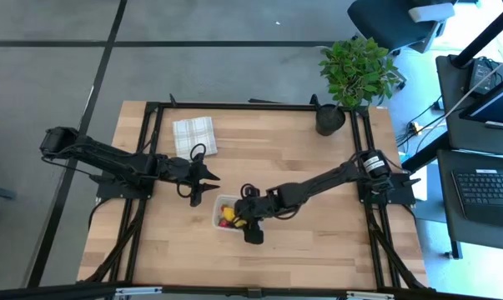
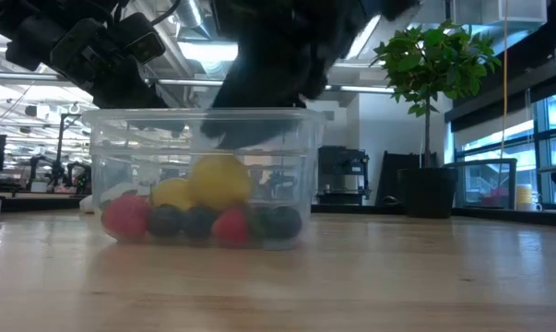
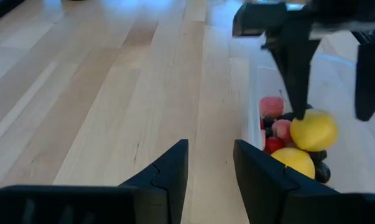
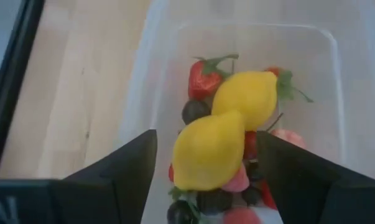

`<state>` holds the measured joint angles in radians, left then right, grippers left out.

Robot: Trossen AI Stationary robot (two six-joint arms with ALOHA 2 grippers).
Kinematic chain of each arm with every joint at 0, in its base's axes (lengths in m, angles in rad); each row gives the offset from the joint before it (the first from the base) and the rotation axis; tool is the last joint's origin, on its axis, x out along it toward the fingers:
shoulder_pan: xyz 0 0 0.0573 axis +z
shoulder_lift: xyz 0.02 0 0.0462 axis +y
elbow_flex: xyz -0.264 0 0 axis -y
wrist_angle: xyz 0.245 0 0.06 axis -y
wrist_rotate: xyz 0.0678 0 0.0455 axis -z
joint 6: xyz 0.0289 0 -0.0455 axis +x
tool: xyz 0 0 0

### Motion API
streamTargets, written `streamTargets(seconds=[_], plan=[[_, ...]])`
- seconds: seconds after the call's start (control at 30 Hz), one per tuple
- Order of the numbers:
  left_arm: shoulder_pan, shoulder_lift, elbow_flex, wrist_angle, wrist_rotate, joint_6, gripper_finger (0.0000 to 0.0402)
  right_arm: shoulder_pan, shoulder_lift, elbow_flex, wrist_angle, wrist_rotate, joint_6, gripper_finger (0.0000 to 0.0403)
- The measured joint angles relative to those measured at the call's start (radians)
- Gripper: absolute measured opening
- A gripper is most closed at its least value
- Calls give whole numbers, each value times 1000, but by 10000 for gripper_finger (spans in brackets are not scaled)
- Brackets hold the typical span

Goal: Pick and placing Produce into tupperware
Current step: Return to home position

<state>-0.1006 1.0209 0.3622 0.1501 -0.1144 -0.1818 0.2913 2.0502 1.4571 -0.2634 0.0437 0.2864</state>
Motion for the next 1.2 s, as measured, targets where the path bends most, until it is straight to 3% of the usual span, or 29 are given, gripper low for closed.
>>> streamTargets(seconds=[0.3, 0.47, 0.57, 0.7, 0.87, 1.07, 1.2], plan=[[0, 0, 0, 117, 0, -80, 121, -22, -4, 330, -467, 2, -26, 275], [0, -22, 1, 228, 33, -113, 121, -32, -27, 458, -509, -7, -128, 275], [0, -56, 0, 244, 65, -100, 121, -52, -103, 464, -515, -13, -171, 275], [0, -130, 1, 241, 117, -97, 121, -74, -243, 352, -492, 4, -164, 275], [0, -230, 1, 219, 138, -38, 121, -81, -485, 97, -367, 136, -138, 275], [0, -302, 0, 217, 106, -17, 121, -105, -764, -221, -313, 201, -61, 275], [0, -319, 1, 217, 64, -17, 121, -115, -921, -433, -179, 210, -126, 275]])
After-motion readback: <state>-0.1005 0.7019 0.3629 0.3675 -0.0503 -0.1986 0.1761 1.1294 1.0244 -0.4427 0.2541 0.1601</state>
